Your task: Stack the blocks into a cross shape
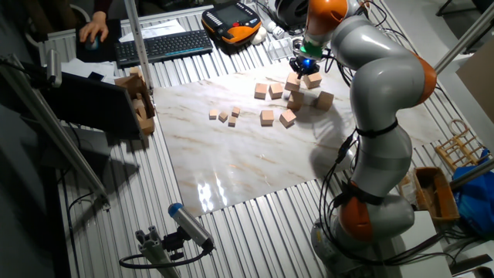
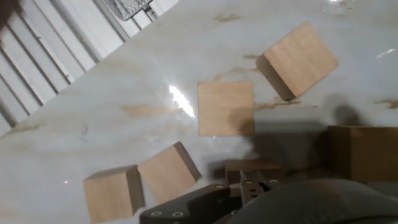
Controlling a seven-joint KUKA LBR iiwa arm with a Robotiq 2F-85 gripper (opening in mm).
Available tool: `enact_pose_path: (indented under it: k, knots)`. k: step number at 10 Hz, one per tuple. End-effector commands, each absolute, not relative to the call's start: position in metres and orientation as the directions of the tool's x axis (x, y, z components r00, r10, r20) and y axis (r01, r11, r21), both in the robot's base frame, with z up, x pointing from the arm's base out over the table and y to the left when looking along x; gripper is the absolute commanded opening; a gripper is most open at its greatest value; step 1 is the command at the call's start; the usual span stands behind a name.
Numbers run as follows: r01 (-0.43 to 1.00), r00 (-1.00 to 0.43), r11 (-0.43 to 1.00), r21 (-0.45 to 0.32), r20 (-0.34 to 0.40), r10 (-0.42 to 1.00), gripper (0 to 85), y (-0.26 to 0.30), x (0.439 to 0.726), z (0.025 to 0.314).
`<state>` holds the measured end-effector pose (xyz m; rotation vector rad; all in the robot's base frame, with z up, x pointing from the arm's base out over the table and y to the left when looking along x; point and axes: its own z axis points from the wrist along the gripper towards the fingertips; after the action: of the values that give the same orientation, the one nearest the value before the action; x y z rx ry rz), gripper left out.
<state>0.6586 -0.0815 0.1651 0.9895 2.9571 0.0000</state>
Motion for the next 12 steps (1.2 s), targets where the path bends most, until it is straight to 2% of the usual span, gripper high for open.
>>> enact_pose_path:
  k: [1, 6, 12]
  knots:
    - [0.626, -0.78, 0.78, -0.002, -0.012, 0.626, 0.0, -0.0815, 0.6585, 0.1648]
    - [0.607, -0.794, 0.794, -0.006, 0.02, 0.607, 0.0, -0.0815, 0.6585, 0.1648]
    - [0.641, -0.767, 0.768, -0.007, 0.008, 0.641, 0.0, -0.0846, 0.6668, 0.1644]
